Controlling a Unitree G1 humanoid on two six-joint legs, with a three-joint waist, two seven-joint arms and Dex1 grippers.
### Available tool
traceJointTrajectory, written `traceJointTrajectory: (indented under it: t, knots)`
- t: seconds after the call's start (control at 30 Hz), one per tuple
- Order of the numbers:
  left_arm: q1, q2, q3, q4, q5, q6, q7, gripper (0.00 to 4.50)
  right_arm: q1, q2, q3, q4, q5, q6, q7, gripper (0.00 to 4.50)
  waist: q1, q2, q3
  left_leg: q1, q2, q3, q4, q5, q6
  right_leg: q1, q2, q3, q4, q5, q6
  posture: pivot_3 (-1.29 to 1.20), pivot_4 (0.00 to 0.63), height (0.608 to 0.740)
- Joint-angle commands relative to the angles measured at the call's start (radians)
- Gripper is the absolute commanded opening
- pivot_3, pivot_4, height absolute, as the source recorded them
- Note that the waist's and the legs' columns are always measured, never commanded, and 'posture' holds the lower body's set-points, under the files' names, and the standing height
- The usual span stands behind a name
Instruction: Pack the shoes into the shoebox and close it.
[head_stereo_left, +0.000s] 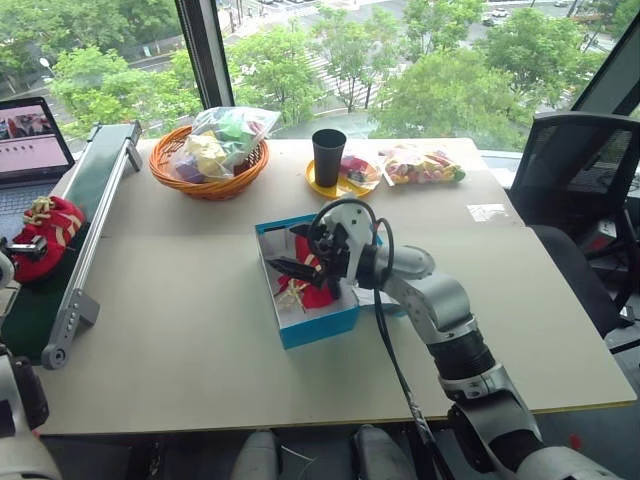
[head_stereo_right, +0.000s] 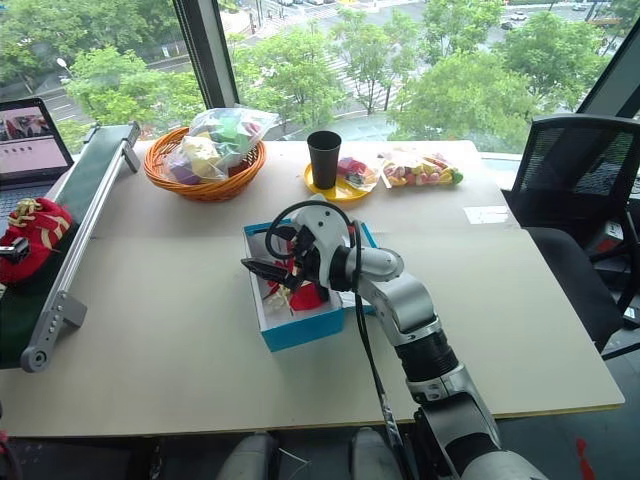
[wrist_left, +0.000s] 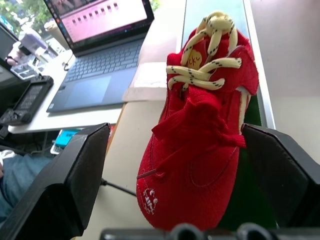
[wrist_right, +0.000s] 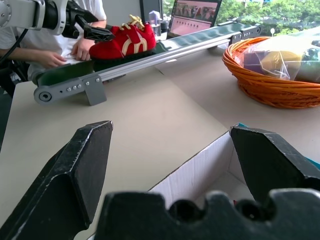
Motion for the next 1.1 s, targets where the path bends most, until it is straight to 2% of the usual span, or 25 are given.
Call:
traceJointTrajectory:
  t: [0.03,0.1,0.17,0.2,0.23,0.3,0.47,0.6,0.87,0.93,0.97,1.03,1.1]
  knots:
    - [0.025,0.007,0.023,0.011,-0.031,0.02,-0.078,4.5,-0.023,-0.008,-0.012,-0.026,0.005,0.001,0.008,4.45,0.002,0.0,0.0,0.0,0.0,0.0,0.0,0.0,0.0,0.0,0.0,0.0,0.0,0.0,0.0,0.0,0.15,0.74]
    - [0.055,-0.004,0.035,0.014,-0.053,0.035,-0.141,4.5,-0.035,-0.016,-0.007,-0.027,0.001,0.002,0.015,4.45,0.003,0.0,0.0,0.0,0.0,0.0,0.0,0.0,0.0,0.0,0.0,0.0,0.0,0.0,0.0,0.0,0.15,0.74]
    - [0.075,-0.008,0.05,0.011,-0.069,0.039,-0.139,4.5,-0.041,-0.019,-0.01,-0.027,0.004,0.005,0.017,4.45,0.002,0.0,0.0,0.0,0.0,0.0,0.0,0.0,0.0,0.0,0.0,0.0,0.0,0.0,0.0,0.0,0.15,0.74]
    - [0.08,-0.009,0.058,0.009,-0.077,0.04,-0.132,3.98,-0.042,-0.02,-0.012,-0.027,0.006,0.007,0.018,4.5,0.003,0.0,0.0,0.0,0.0,0.0,0.0,0.0,0.0,0.0,0.0,0.0,0.0,0.0,0.0,0.0,0.15,0.74]
    - [0.087,-0.009,0.061,0.004,-0.082,0.043,-0.143,3.8,-0.044,-0.021,-0.012,-0.026,0.006,0.007,0.018,4.5,0.004,0.0,0.0,0.0,0.0,0.0,0.0,0.0,0.0,0.0,0.0,0.0,0.0,0.0,0.0,0.0,0.15,0.74]
    - [0.101,-0.01,0.073,-0.004,-0.097,0.051,-0.167,3.06,-0.046,-0.022,-0.006,-0.025,0.002,0.006,0.017,4.5,0.006,0.0,0.0,0.001,0.0,0.0,0.0,0.0,0.0,0.0,0.0,0.0,0.001,0.0,0.0,0.0,0.15,0.74]
    - [0.112,-0.012,0.086,-0.025,-0.114,0.057,-0.18,1.54,-0.041,-0.023,-0.001,-0.035,0.002,0.013,0.019,4.5,0.006,0.0,0.0,0.001,0.0,0.0,0.001,0.0,0.0,0.001,0.0,0.0,0.001,0.0,0.0,0.0,0.15,0.74]
    - [0.098,-0.005,0.098,-0.038,-0.125,0.071,-0.134,0.55,-0.035,-0.026,0.003,-0.042,-0.002,0.019,0.017,4.5,0.005,0.0,0.0,0.002,0.0,0.0,0.001,0.0,0.0,0.001,0.0,0.0,0.002,0.0,0.0,0.0,0.15,0.74]
    - [0.069,0.011,0.102,-0.204,-0.156,0.153,-0.179,0.55,-0.036,-0.033,-0.012,-0.049,0.011,0.042,0.007,4.5,0.009,-0.003,0.0,0.0,0.001,-0.001,0.002,0.0,0.0,0.001,0.0,-0.001,0.001,0.0,0.0,0.0,0.15,0.74]
    - [0.113,-0.053,0.019,-0.648,-0.29,0.373,-0.33,0.55,-0.055,-0.005,-0.097,-0.04,0.09,0.099,-0.024,4.5,0.012,-0.005,0.002,0.0,0.0,-0.001,0.002,0.0,0.0,0.001,0.0,-0.001,0.001,0.0,0.0,0.0,0.15,0.74]
    - [0.139,-0.081,-0.039,-0.855,-0.346,0.448,-0.399,0.55,-0.075,0.023,-0.169,-0.032,0.177,0.17,-0.05,4.5,0.018,-0.007,0.003,-0.002,0.0,-0.002,0.002,0.0,0.0,0.001,0.0,-0.001,0.001,0.0,0.0,0.0,0.15,0.74]
    - [0.159,-0.123,-0.089,-1.075,-0.416,0.541,-0.437,0.55,-0.113,0.063,-0.277,-0.015,0.303,0.272,-0.095,4.5,0.03,-0.007,0.003,-0.006,0.0,-0.005,0.003,0.003,-0.004,0.001,-0.001,-0.004,0.001,0.0,0.0,0.0,0.15,0.74]
    - [0.147,-0.167,-0.099,-1.163,-0.452,0.601,-0.421,0.55,-0.148,0.085,-0.357,0.01,0.377,0.343,-0.146,4.5,0.027,-0.007,0.004,-0.007,0.0,-0.005,0.003,0.003,-0.006,0.001,-0.001,-0.003,0.001,0.001,0.0,0.0,0.15,0.74]
